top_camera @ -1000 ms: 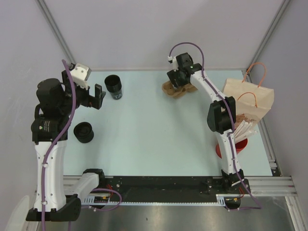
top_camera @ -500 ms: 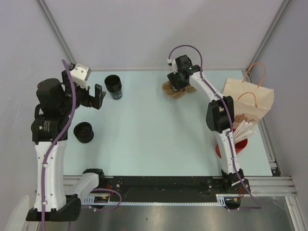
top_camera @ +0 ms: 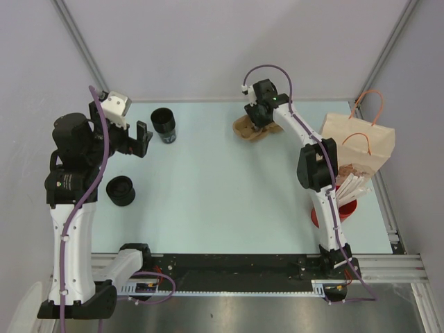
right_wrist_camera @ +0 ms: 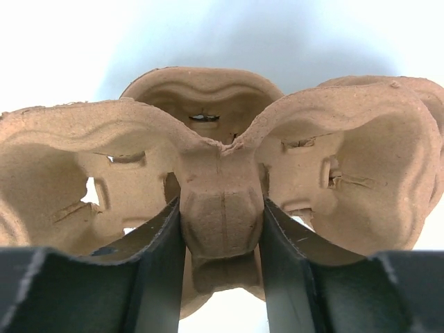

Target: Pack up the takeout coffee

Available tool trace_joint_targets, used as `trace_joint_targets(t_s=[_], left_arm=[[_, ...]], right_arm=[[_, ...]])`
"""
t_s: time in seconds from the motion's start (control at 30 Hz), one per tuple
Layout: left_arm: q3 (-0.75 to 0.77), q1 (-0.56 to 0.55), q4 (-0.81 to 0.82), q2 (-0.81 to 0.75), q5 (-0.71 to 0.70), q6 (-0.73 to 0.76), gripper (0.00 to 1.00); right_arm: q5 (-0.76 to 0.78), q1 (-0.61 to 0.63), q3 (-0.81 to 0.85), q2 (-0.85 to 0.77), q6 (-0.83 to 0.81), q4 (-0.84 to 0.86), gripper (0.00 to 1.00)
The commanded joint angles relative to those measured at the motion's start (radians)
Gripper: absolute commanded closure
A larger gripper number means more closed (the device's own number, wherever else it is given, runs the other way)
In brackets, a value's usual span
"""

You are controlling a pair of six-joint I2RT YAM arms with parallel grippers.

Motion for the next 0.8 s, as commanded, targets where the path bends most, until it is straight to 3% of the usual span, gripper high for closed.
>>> trace_joint_targets(t_s=[0.0,0.27,0.53,0.77], left_arm=[[0.008,-0.001,0.031,-0.006,0.028,-0.02,0.01],[0.103,-0.017,-0.025,0.032,0.061,0.026,0.01],[0.258,-0.293,-0.09,0.17,-0.119,0.104,0.01],[0.301,-0.506,0.002,0.328,-0.19,0.127,0.01]], right_arm=[[0.01,0.001,0.031,-0.024,-0.001,-0.008,0.59],[0.01,0.015,0.072,-0.148,-0.014,-0.049,0.6],[0.02,0.009,0.072,-0.419,-0.014,-0.048,0.59],[0.045,-0.072,0.045,-0.665,-0.011,-0.037,0.59]])
